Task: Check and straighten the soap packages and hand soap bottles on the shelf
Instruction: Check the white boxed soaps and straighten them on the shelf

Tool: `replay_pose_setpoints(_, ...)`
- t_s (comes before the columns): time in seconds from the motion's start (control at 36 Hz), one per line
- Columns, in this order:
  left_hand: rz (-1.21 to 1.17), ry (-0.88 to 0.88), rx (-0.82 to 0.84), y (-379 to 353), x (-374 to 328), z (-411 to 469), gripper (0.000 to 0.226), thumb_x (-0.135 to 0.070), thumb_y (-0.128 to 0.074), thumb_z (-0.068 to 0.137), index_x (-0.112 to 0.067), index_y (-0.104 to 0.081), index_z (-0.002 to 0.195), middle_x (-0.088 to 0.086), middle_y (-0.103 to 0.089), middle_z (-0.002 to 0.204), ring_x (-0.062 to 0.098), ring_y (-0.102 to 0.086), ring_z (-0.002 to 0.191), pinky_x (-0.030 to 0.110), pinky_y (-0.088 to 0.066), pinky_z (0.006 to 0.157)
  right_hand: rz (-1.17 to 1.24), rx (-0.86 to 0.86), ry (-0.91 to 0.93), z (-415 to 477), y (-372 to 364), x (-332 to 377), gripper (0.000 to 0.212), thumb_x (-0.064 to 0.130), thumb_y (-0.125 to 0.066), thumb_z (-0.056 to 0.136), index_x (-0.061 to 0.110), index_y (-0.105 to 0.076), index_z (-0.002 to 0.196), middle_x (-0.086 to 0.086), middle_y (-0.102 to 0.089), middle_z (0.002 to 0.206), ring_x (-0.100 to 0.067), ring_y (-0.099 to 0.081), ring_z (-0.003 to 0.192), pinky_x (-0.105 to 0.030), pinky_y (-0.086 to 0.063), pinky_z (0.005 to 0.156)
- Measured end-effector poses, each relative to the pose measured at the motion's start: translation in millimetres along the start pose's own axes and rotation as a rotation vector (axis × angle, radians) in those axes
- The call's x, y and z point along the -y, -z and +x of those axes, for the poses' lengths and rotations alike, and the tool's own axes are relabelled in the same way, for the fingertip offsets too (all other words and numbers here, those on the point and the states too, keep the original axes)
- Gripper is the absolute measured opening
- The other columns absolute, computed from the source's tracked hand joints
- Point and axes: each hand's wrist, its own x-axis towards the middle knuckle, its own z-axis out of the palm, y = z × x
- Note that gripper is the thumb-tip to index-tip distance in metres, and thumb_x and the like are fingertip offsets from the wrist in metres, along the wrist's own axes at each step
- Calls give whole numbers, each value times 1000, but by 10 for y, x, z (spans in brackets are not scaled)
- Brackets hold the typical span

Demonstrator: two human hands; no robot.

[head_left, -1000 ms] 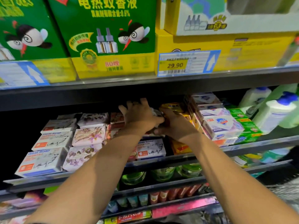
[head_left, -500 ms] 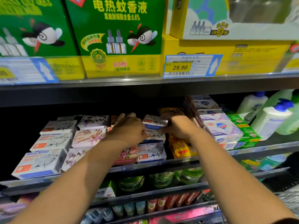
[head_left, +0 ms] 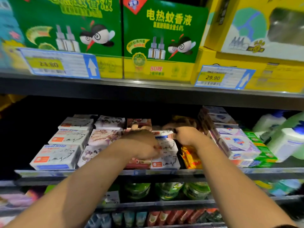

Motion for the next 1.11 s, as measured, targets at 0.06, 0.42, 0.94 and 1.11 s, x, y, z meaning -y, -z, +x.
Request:
replay_pose_setpoints(0.06,-50,-63,2,7,73,-27,41,-59,-42,92,-28,-69,92,-4,-65,112,19,-60,104,43,-51,91,15,26,24,30,4,-32,42,45,-45,104,28,-54,141,-4,-56,144,-26,-51,131,-29,-41,102)
replay_pose_setpoints(0.42,-69,156,-142,-92,446,-402,62,-74,-20,93,-54,-7,150,-14,-6,165,21,-5,152,41,-10,122,-10,55,-152,44,-34,-126,69,57,-23,105,5,-50,142,-18,-48,149,-34,-43,138,-38,-35,109)
replay_pose_setpoints(0.94,-121,570,-319,-117,1459,-1437,66,-77,-34,88,-45,-36,146,-10,-36,156,21,-33,141,47,-31,112,172,-311,307,82,56,834,27,41,-56,99,32,-65,123,1,-70,117,-18,-66,102,-29,-50,88)
replay_pose_setpoints(1.11,-370,727,-344,-162,1823,-1609,87,-87,-42,69,-41,-41,142,1,-52,141,26,-54,124,43,-45,103,169,-191,546,208,-7,1728,41,54,-56,94,36,-59,130,6,-65,129,-14,-61,116,-25,-46,94)
